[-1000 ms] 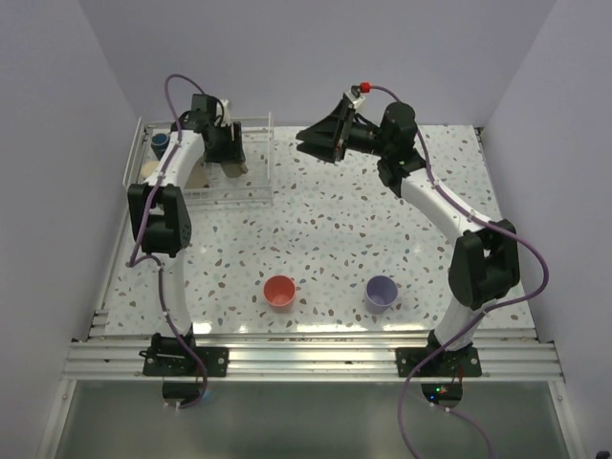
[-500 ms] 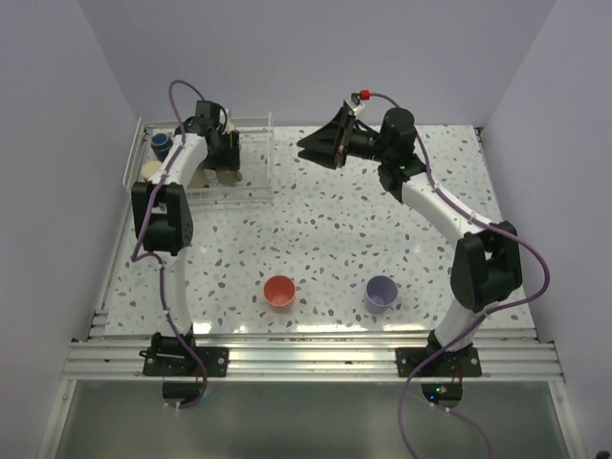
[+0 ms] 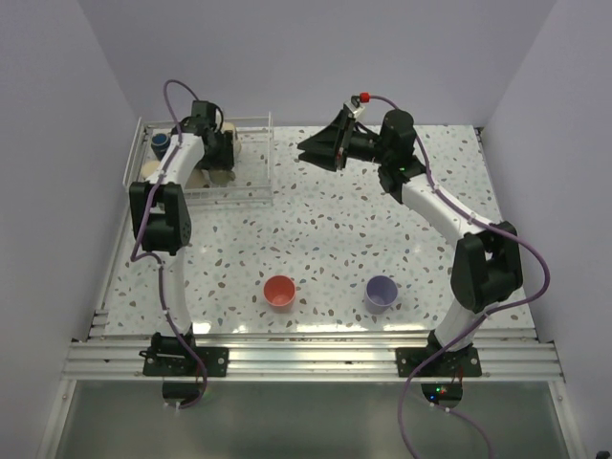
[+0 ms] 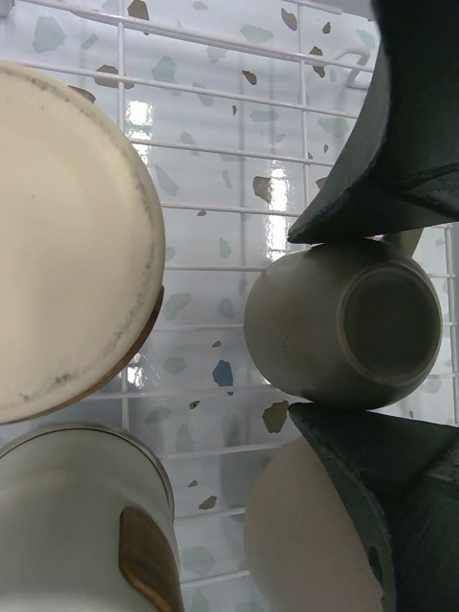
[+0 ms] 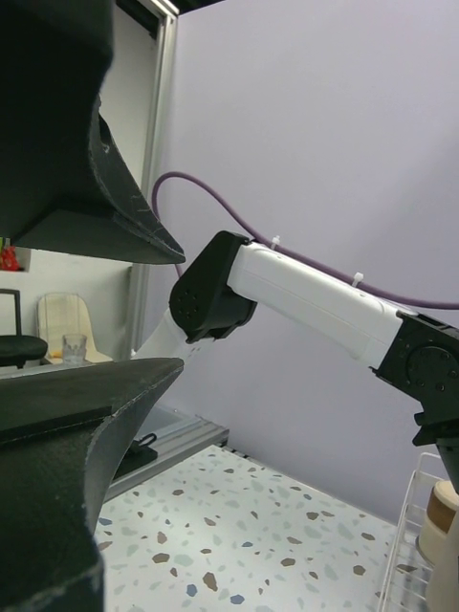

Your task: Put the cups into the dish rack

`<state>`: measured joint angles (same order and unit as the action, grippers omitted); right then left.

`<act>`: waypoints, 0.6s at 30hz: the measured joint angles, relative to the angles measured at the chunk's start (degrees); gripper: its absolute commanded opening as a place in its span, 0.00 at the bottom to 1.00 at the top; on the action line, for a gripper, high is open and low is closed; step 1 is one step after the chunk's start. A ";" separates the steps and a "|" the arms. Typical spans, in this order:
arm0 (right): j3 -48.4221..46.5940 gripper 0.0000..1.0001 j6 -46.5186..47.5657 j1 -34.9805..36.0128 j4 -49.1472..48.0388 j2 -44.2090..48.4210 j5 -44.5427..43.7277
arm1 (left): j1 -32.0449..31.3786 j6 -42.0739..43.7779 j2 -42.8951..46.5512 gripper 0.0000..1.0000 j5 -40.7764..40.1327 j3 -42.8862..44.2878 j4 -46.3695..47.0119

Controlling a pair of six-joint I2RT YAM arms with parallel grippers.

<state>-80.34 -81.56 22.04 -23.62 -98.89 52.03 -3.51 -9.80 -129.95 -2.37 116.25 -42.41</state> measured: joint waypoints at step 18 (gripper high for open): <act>1.03 0.48 1.79 0.00 1.51 2.14 -0.02 | 0.33 -0.02 0.00 0.94 0.57 0.35 -0.02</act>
<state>-79.31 -79.77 22.04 -22.11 -96.75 52.01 -3.18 -9.82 -129.95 -1.80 116.60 -42.44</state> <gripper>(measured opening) 0.477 0.932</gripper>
